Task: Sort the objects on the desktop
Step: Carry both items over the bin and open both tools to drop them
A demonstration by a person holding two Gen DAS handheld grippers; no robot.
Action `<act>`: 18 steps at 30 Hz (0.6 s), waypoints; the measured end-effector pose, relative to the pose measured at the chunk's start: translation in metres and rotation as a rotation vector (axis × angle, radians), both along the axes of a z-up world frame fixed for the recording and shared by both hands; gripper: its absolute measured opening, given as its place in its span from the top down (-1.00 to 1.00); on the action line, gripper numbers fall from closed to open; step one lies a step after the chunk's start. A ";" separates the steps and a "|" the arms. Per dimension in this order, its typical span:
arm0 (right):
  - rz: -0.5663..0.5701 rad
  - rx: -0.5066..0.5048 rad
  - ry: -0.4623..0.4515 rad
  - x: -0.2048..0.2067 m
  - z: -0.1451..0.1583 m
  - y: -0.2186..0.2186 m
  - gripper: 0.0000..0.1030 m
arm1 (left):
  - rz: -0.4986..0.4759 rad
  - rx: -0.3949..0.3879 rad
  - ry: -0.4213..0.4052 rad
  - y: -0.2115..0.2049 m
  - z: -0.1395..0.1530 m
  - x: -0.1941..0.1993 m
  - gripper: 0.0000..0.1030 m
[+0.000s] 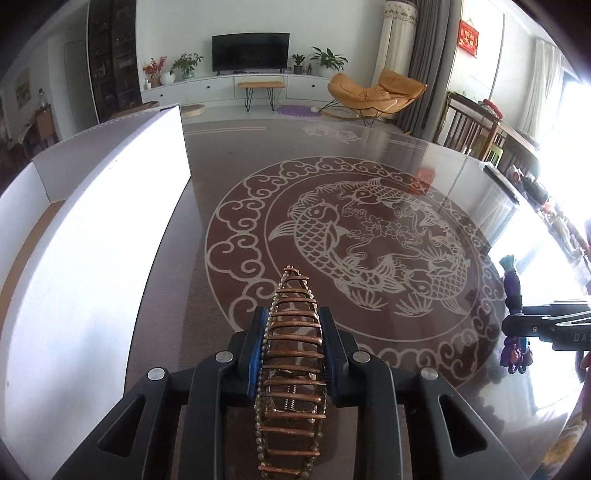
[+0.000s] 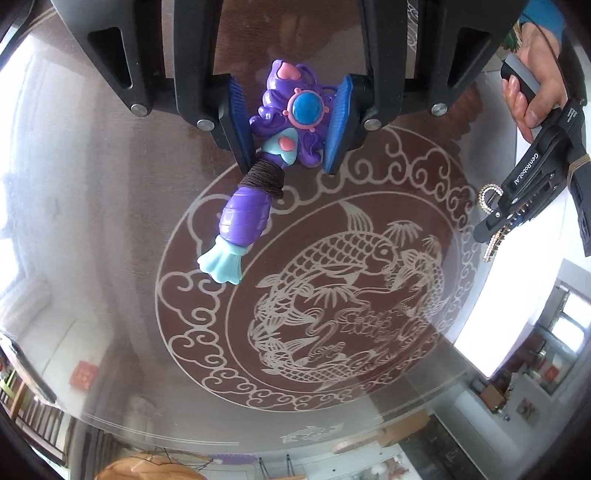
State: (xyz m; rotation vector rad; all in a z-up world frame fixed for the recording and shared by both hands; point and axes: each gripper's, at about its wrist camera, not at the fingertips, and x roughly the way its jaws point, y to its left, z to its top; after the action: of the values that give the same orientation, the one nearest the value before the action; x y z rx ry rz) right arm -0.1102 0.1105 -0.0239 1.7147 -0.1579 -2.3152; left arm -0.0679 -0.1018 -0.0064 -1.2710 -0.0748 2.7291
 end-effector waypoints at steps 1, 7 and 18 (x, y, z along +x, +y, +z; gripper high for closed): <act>0.020 0.003 0.022 0.006 0.007 0.000 0.24 | 0.002 0.027 0.021 -0.005 0.010 0.007 0.49; 0.108 -0.032 0.140 0.028 0.064 -0.015 0.24 | 0.035 0.198 0.134 -0.045 0.072 0.060 0.49; 0.483 -0.250 0.319 0.047 0.160 -0.239 0.24 | 0.270 0.109 0.161 -0.201 0.125 0.113 0.49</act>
State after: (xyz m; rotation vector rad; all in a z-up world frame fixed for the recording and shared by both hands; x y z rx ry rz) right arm -0.0634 -0.1282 0.1362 1.0990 0.0262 -2.0625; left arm 0.0446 -0.3033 0.1185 -1.0782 -0.4008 2.9938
